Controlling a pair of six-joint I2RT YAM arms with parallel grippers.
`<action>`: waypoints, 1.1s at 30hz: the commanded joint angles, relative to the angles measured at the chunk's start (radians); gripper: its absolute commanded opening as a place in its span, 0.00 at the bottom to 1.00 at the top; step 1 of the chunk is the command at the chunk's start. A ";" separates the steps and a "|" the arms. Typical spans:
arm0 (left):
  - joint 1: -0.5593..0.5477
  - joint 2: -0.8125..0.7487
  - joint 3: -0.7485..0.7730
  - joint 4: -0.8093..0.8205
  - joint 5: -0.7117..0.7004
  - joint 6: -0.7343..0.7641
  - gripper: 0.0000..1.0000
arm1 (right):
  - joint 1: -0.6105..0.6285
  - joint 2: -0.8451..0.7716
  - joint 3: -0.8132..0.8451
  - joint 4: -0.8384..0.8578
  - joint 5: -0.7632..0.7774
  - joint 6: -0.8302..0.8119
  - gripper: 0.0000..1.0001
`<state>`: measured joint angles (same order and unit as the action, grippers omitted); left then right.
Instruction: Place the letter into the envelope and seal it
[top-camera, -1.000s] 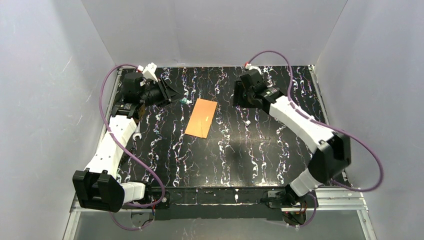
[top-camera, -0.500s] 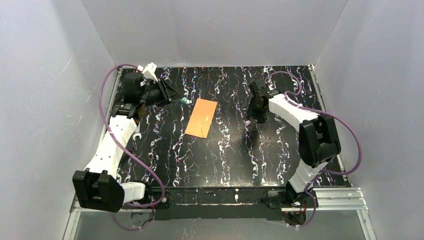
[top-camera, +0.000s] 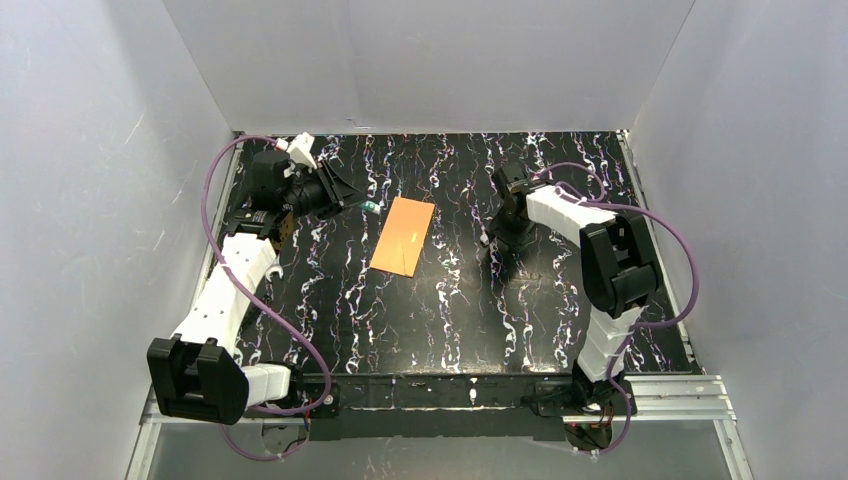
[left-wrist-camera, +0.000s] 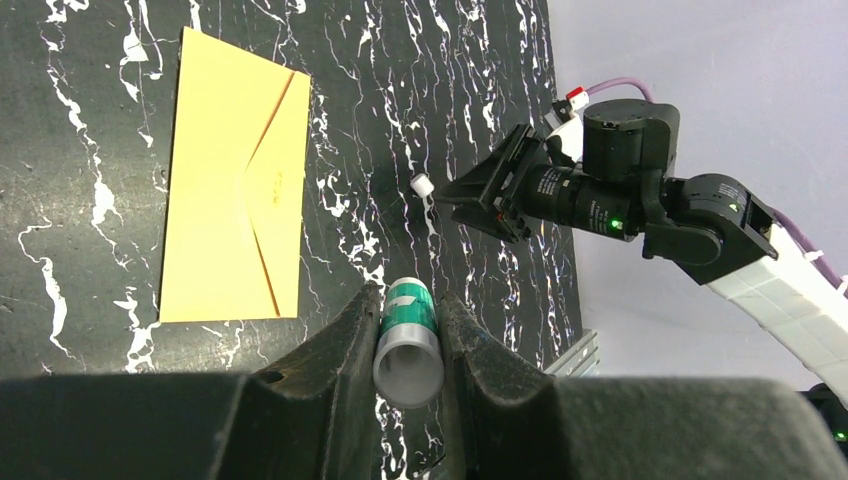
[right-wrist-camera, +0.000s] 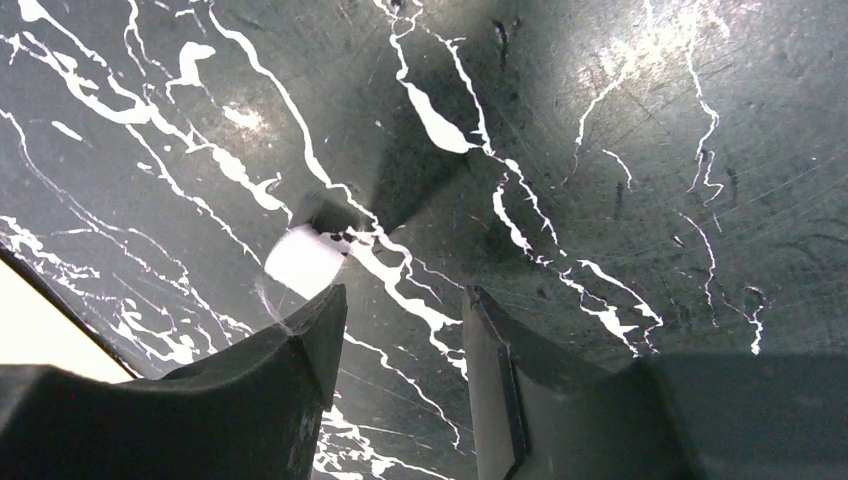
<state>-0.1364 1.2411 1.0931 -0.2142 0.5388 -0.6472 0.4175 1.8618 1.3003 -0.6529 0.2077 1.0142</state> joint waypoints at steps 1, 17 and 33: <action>0.004 -0.025 0.000 0.025 0.006 -0.005 0.00 | 0.001 0.038 0.053 -0.039 0.040 0.064 0.54; 0.004 0.019 0.016 0.019 0.010 0.010 0.00 | 0.005 0.105 0.170 -0.049 -0.077 -0.276 0.48; 0.006 0.033 0.014 0.014 0.030 0.015 0.00 | 0.007 0.086 0.096 -0.003 -0.103 -0.345 0.30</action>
<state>-0.1364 1.2881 1.0924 -0.2062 0.5434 -0.6472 0.4210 1.9614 1.3762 -0.6491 0.1062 0.7071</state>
